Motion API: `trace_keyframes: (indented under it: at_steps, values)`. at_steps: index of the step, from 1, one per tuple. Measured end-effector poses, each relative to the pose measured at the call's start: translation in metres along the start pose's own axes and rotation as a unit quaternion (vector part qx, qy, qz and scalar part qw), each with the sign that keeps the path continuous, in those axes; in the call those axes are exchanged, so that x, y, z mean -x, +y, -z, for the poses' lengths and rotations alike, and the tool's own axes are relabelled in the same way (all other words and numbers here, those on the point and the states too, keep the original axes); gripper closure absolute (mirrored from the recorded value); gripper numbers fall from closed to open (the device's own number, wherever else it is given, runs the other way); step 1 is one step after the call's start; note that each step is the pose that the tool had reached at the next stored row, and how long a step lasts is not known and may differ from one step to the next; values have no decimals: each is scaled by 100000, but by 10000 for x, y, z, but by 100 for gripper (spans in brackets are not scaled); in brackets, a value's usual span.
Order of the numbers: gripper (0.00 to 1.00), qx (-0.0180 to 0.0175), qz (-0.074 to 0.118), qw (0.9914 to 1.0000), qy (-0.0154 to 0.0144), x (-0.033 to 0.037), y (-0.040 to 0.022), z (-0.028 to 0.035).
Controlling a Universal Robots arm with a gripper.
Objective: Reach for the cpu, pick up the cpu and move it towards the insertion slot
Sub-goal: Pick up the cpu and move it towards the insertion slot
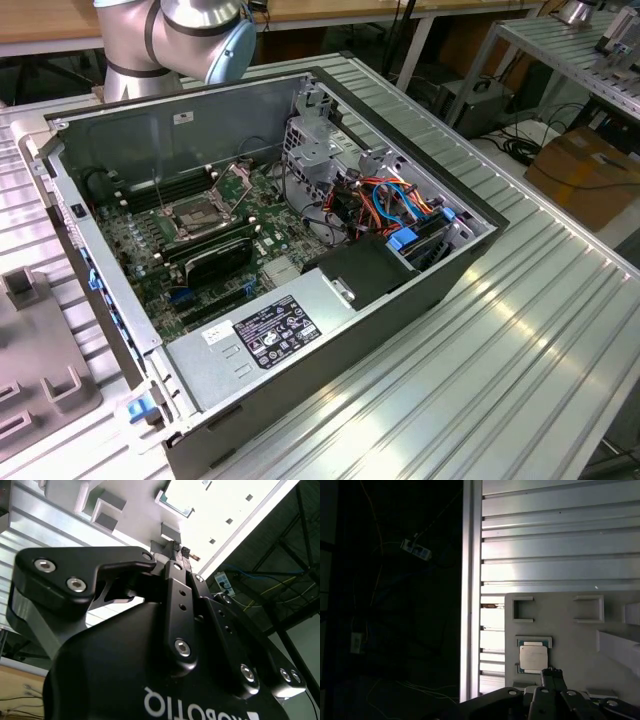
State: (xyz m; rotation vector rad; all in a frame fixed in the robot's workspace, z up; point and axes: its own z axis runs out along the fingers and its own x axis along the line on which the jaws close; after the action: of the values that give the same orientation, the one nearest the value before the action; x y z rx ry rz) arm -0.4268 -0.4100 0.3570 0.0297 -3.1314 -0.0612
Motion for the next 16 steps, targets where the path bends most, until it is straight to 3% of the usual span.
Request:
trace_keyframes:
  at_steps: [10, 11, 12, 13, 14, 16]
  values:
    - [89, 0, 1, 100000, 1, -4, 0, 0]
    - [83, -1, 3, 100000, 4, -4, 0, 0]
    - [64, 1, 0, 100000, 1, -6, 0, 0]
    - [52, -1, 139, 100000, 9, -22, 4, -6]
    - [45, -35, 3615, 99935, 147, -57, 1, -66]
    - [45, -35, 4042, 99918, 166, -119, -3, -133]
